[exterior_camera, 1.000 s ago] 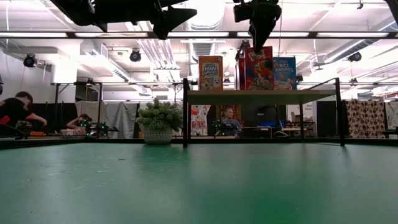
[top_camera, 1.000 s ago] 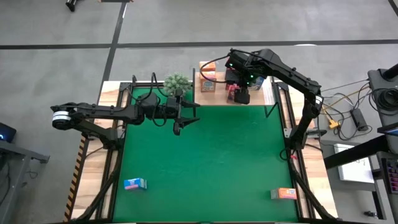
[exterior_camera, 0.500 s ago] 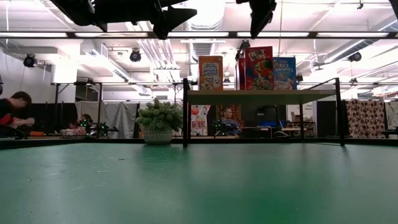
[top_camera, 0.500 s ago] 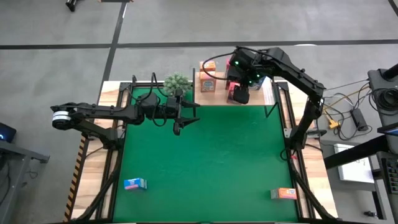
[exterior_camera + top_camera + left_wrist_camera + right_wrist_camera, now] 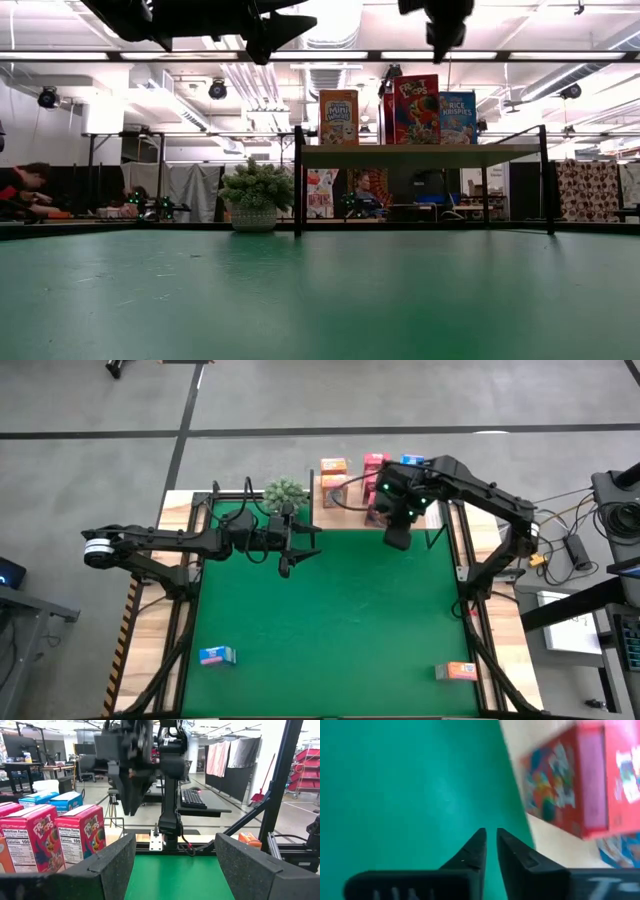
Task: Stack cereal on shelf
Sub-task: Put the red cereal box on the shelf aligned with the other red cereal box
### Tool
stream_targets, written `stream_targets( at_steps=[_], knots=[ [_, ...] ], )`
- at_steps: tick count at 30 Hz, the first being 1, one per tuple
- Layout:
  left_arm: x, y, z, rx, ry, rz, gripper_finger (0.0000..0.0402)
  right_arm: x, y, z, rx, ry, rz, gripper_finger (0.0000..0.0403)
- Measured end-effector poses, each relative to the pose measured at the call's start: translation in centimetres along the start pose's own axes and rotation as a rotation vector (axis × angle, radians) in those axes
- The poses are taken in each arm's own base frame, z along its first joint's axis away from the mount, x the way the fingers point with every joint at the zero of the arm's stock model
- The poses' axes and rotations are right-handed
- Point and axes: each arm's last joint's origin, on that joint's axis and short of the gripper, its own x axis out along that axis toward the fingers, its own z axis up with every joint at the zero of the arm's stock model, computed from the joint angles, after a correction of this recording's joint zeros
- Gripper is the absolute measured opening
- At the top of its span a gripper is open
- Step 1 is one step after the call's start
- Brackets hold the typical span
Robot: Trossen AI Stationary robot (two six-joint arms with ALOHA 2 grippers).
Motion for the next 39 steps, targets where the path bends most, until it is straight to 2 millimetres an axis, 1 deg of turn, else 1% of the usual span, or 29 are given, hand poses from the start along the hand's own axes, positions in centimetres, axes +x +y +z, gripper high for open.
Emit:
stream_targets(
  at_steps=[3, 6, 9, 21, 33, 39],
  knots=[
    [0.0, 0.0, 0.0, 0.001, 0.000, 0.000, 0.0256, 0.9, -0.3, -0.9, 0.022, 0.015, -0.114, 0.0013],
    [0.0, 0.0, 0.0, 0.003, 0.000, 0.000, 0.0256, 1.5, -0.6, -1.6, 0.034, 0.015, -0.202, 0.0009],
    [0.0, 0.0, 0.0, 0.004, -0.001, 0.000, 0.0256, 1.7, -0.9, -1.8, 0.039, -0.014, -0.237, 0.0009],
    [0.0, 0.0, 0.0, 0.004, -0.002, 0.000, 0.0256, 2.0, -2.6, -1.3, 0.044, -0.061, -0.266, 0.0009],
    [0.0, 0.0, 0.0, 0.004, 0.001, 0.000, 0.0256, 1.9, -2.7, -1.2, 0.038, -0.077, -0.271, 0.0009],
    [0.0, 0.0, 0.0, 0.004, 0.002, 0.000, 0.0256, 1.9, -2.9, -1.0, 0.025, -0.084, -0.321, 0.0009]
  ],
)
